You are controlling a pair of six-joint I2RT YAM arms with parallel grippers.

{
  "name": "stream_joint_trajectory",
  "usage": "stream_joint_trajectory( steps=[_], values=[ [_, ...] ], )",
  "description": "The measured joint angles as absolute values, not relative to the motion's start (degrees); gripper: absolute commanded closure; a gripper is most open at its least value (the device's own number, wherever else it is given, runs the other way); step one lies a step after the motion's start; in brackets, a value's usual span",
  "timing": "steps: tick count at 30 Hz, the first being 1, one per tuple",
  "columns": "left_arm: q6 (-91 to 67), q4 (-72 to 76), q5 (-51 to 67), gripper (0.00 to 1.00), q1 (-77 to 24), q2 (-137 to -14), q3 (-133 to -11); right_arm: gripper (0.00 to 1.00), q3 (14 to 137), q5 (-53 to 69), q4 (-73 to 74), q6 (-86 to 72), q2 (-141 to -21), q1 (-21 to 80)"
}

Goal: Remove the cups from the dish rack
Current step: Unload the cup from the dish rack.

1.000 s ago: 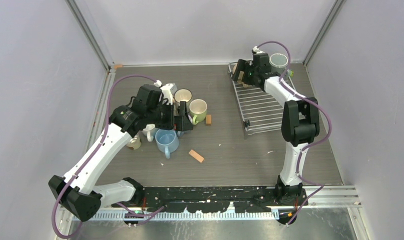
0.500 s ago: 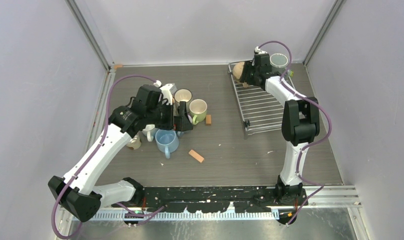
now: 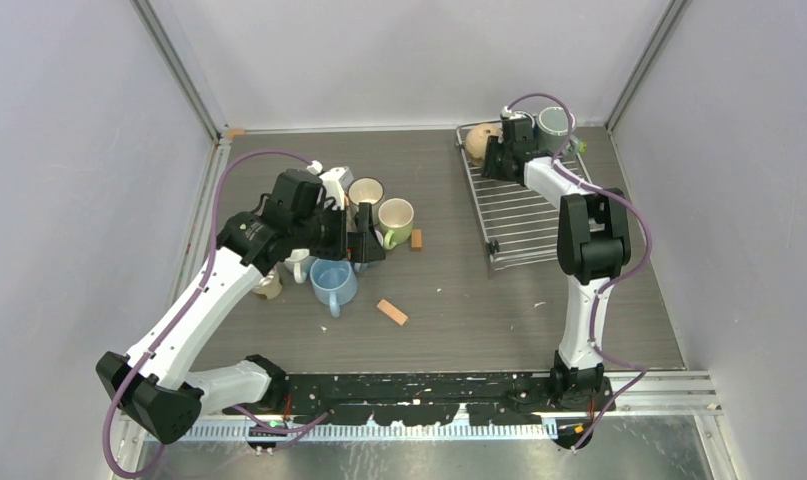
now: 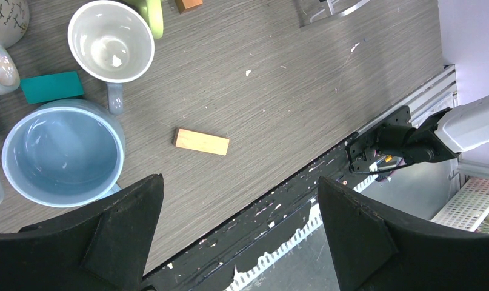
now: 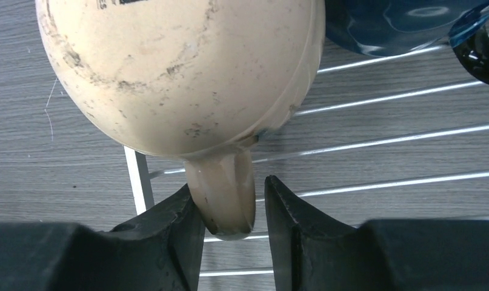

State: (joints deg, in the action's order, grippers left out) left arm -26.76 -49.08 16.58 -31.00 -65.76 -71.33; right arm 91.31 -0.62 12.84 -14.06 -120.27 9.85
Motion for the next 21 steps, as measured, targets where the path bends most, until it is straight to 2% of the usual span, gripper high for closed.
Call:
stream_joint_trajectory(
  steps=[4, 15, 21],
  values=[
    [-26.8, -49.1, 16.6, 0.0, -31.0, -65.8, -71.3, 0.63, 91.3, -1.0, 11.9, -13.4, -120.4, 9.8],
    [-26.8, -49.1, 16.5, 0.0, -31.0, -66.3, -71.3, 0.99, 91.3, -2.6, 10.3, -11.0, -120.6, 10.9],
    [-27.7, -48.6, 16.5, 0.0, -31.0, -66.3, -71.3, 0.99, 90.7, -4.4, 9.9, -10.9, -120.4, 11.6]
  ],
)
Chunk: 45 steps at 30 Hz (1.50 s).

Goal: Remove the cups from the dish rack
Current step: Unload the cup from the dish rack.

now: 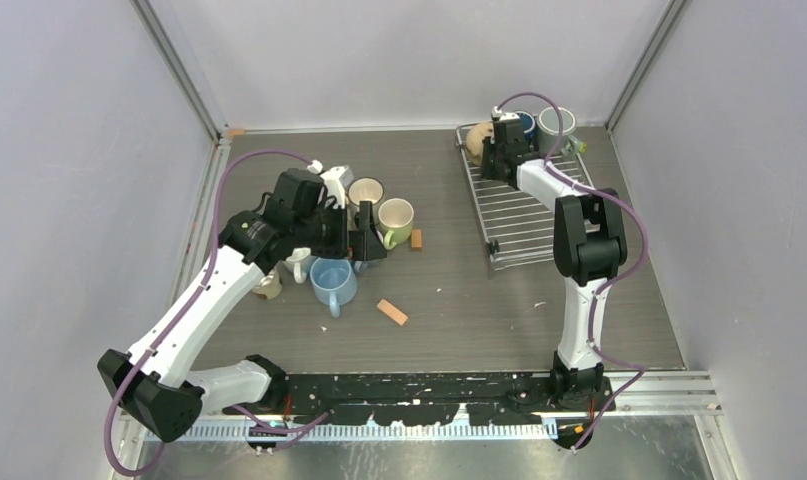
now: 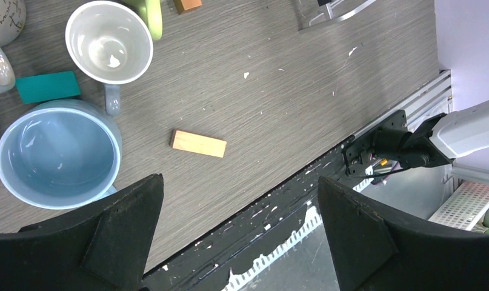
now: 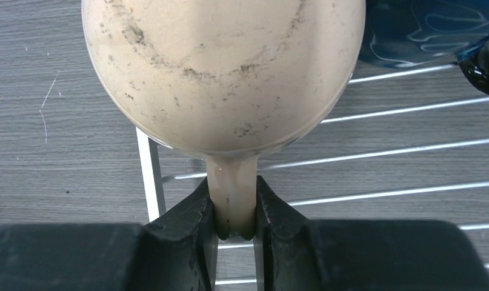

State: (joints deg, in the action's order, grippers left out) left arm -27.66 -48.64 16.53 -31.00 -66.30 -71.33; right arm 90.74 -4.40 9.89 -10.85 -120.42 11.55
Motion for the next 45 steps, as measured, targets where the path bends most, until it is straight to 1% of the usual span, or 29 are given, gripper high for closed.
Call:
stream_joint_trajectory(
  steps=[20, 27, 36, 45],
  values=[
    [-31.6, -45.5, 11.8, 0.0, -31.0, -65.1, -70.9, 0.99, 89.6, -7.7, 19.2, -11.6, -114.0, 13.5],
    [-33.9, -42.8, 11.7, 0.0, -30.5, -65.1, -70.9, 0.99, 89.6, -8.7, 22.4, -13.8, -107.5, 13.8],
    [-38.2, -38.7, 14.3, 0.0, -28.0, -65.3, -71.3, 0.99, 89.6, -9.0, 27.5, -18.4, -98.3, 16.2],
    [-46.4, -28.8, 21.3, 0.0, -22.5, -66.9, -70.7, 0.99, 84.4, -3.2, 30.9, -24.5, -87.3, 22.7]
  ],
)
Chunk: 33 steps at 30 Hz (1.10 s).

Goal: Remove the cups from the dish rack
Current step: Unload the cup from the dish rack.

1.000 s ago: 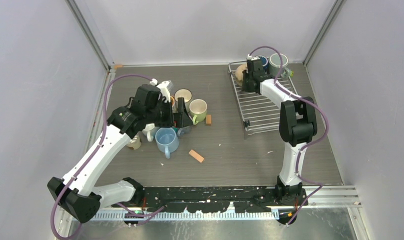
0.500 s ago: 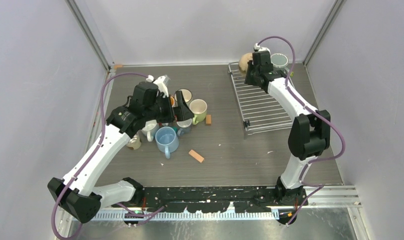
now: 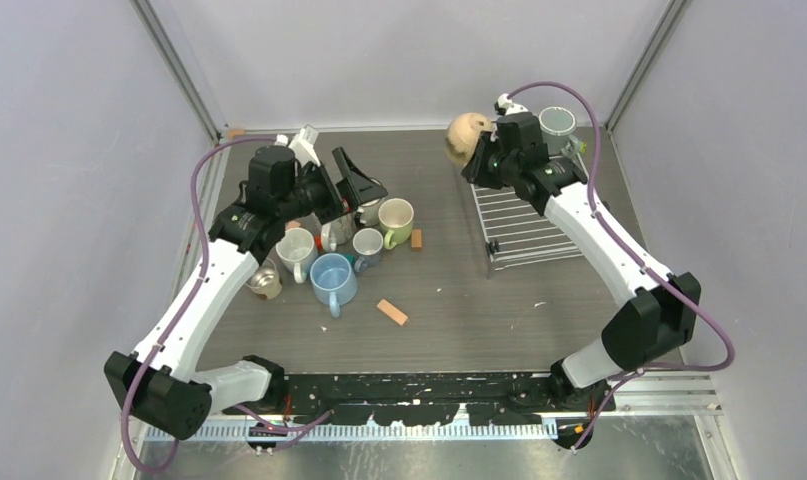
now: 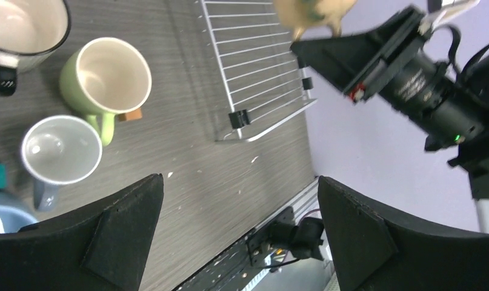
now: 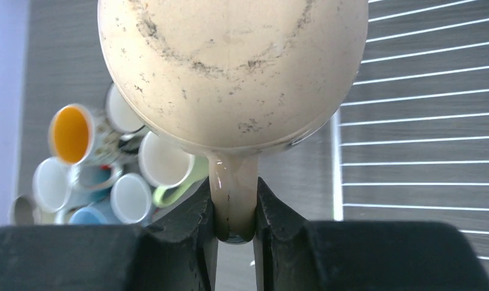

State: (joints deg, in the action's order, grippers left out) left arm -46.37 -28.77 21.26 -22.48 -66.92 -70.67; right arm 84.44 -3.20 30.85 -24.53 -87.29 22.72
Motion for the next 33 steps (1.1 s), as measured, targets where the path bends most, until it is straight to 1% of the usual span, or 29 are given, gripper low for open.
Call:
stream_joint_trajectory(
  steps=[6, 14, 25, 28, 33],
  values=[
    [-53.7, -18.5, 24.9, 0.0, -21.3, -69.9, -68.7, 0.99, 80.3, 4.5, 30.4, -30.0, -82.0, 25.7],
    [-61.6, -7.0, 27.2, 0.0, -21.3, -74.0, -67.6, 0.99, 75.9, 13.1, 25.5, -38.2, -80.1, 26.5],
    [-71.0, 4.8, 28.9, 0.0, -20.6, -77.9, -64.7, 0.99, 68.0, 22.9, 10.0, -51.5, -79.9, 26.5],
    [-73.1, 6.8, 29.2, 0.03, -20.1, -78.4, -64.2, 0.99, 66.8, 24.7, 6.0, -54.6, -79.9, 26.5],
    [-79.1, 13.9, 30.0, 0.13, -19.2, -79.8, -62.2, 0.99, 65.5, 27.1, -0.3, -59.3, -80.0, 26.5]
  ],
)
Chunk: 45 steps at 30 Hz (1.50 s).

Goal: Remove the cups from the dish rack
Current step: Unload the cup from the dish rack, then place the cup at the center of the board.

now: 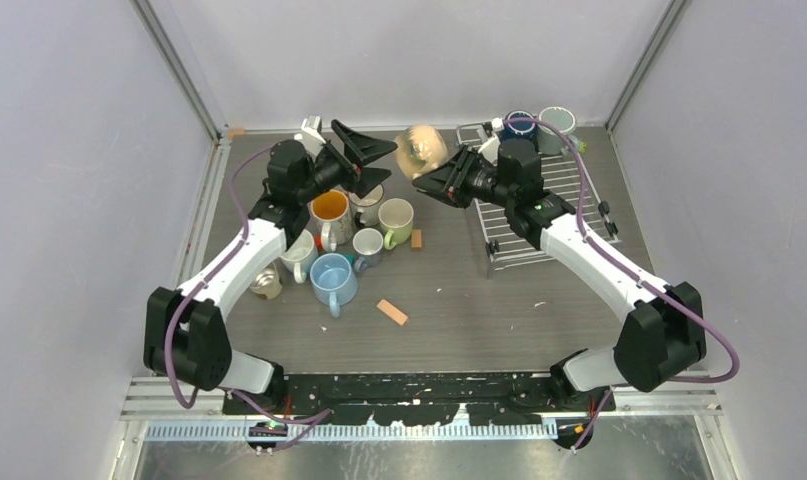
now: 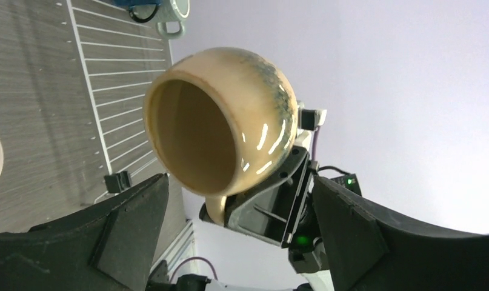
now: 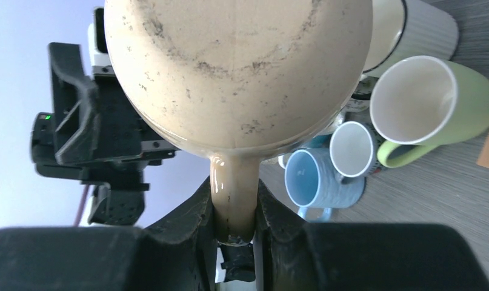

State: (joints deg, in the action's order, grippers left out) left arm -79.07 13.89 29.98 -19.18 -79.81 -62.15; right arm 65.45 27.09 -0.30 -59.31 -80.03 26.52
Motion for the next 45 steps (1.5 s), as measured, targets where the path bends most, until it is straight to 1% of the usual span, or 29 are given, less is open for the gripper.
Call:
stream_joint_trajectory(
  steps=[9, 12, 18, 23, 27, 31, 37, 39, 41, 42, 44, 45],
  values=[
    [-88.6, 25.2, 31.0, 0.35, -18.9, -83.8, -60.7, 0.99, 63.2, 30.4, -9.8, -66.5, -82.4, 26.7],
    [-90.9, 28.3, 31.2, 0.36, -18.9, -83.8, -60.7, 0.99, 62.3, 31.1, -12.1, -68.1, -82.9, 27.0],
    [-94.3, 31.6, 31.6, 0.43, -18.7, -84.4, -60.7, 0.99, 60.8, 32.3, -17.5, -71.6, -83.9, 27.3],
    [-97.9, 35.7, 31.5, 0.43, -18.6, -85.9, -60.7, 0.99, 59.9, 33.0, -25.0, -76.2, -86.0, 27.9],
    [-99.3, 36.8, 31.5, 0.47, -18.4, -86.1, -60.7, 0.99, 59.7, 33.4, -28.9, -79.0, -87.5, 28.8],
    [-100.5, 38.0, 31.6, 0.53, -18.3, -86.1, -60.7, 0.99, 59.7, 33.7, -30.8, -80.4, -87.8, 29.5],
    [-101.6, 39.2, 31.8, 0.71, -18.4, -86.1, -60.7, 0.99, 59.6, 34.3, -33.3, -81.8, -87.9, 30.0],
    [-101.6, 39.2, 32.1, 0.81, -18.4, -86.1, -60.7, 0.99, 59.4, 34.5, -34.0, -82.1, -87.9, 30.0],
    [-101.2, 39.6, 32.2, 0.95, -18.3, -86.1, -60.7, 0.99, 59.1, 34.8, -34.9, -83.2, -87.9, 30.1],
    [-101.0, 39.9, 32.1, 1.0, -18.3, -86.1, -60.7, 0.99, 59.0, 34.9, -35.2, -83.9, -87.9, 30.1],
    [-100.5, 41.1, 32.1, 1.0, -18.4, -86.1, -60.6, 0.98, 58.8, 35.2, -36.0, -86.0, -87.9, 30.2],
    [-100.3, 41.7, 32.3, 1.0, -18.5, -86.1, -60.6, 0.92, 58.6, 35.3, -36.6, -86.8, -87.9, 30.3]
  ],
)
